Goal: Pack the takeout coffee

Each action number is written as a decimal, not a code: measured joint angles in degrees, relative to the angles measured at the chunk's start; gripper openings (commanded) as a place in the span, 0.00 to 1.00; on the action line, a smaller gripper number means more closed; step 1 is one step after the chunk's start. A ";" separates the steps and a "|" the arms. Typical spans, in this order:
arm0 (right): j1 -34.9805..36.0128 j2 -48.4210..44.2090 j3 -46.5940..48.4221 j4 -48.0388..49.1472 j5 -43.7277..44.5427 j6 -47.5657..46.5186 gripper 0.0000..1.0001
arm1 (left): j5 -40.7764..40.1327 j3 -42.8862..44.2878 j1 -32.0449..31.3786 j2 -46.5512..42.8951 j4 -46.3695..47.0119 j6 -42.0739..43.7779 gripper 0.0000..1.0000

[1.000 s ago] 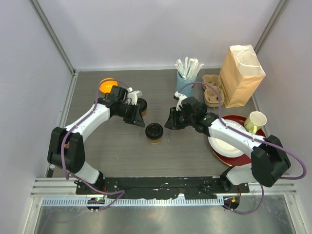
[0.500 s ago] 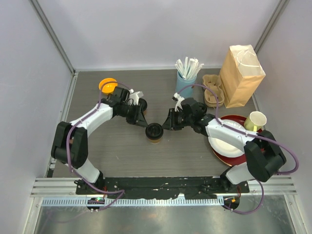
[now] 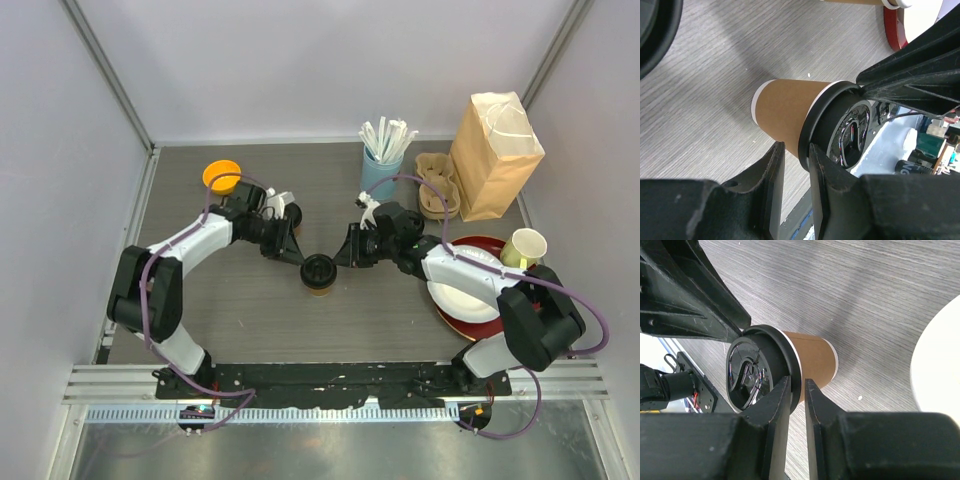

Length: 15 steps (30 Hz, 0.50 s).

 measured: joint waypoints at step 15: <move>-0.20 -1.22 -4.09 6.95 1.40 1.40 0.14 | 5.25 -1.79 0.26 1.18 2.08 -2.03 0.17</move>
